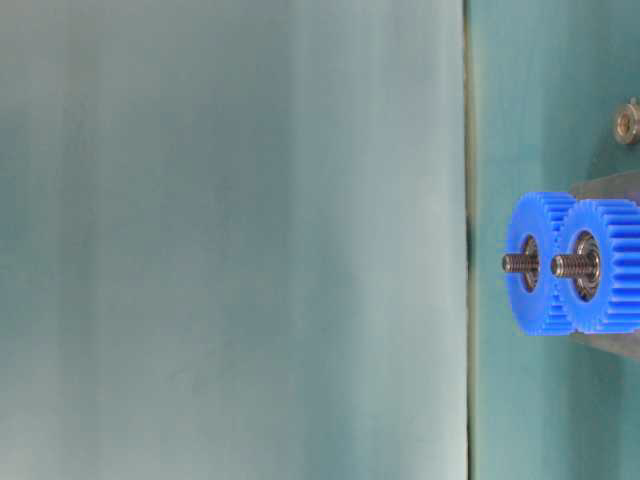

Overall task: Insert the washer onto the shaft.
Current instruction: 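Move the right gripper toward the upper metal washer beside the gears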

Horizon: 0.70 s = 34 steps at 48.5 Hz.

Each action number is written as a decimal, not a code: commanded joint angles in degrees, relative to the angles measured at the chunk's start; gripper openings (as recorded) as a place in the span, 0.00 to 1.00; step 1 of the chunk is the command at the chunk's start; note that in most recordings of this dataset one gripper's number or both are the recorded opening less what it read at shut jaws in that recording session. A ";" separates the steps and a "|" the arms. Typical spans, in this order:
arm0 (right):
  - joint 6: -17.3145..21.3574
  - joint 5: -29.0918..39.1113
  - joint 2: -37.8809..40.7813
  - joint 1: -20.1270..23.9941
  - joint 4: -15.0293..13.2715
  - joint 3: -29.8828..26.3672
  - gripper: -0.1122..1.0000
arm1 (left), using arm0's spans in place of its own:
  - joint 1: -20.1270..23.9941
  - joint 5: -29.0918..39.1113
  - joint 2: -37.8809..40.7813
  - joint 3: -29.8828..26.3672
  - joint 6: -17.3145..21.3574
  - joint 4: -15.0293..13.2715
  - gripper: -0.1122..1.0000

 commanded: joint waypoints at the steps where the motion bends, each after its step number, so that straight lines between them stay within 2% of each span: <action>1: 0.18 -0.26 -0.09 -0.35 0.35 0.09 0.11 | -0.53 1.23 0.70 -0.09 -0.88 0.35 0.11; 4: 0.62 0.70 -0.62 -0.53 2.46 -0.09 0.13 | -0.53 3.43 0.88 -0.97 -0.70 0.53 0.11; 9: 1.41 5.27 -0.88 -1.58 4.75 -1.58 0.09 | -0.53 8.17 0.79 -2.99 -0.44 0.62 0.11; 19: 2.90 18.54 0.26 -2.90 5.19 -4.22 0.09 | -0.44 16.44 0.35 -4.83 -1.05 0.62 0.11; 25: 4.75 23.55 2.55 -3.69 5.19 -5.54 0.09 | -0.44 20.65 0.62 -6.77 -0.88 0.62 0.11; 34: 4.92 30.67 8.17 -5.63 5.19 -7.65 0.09 | -0.44 23.64 3.25 -9.93 -0.62 0.62 0.11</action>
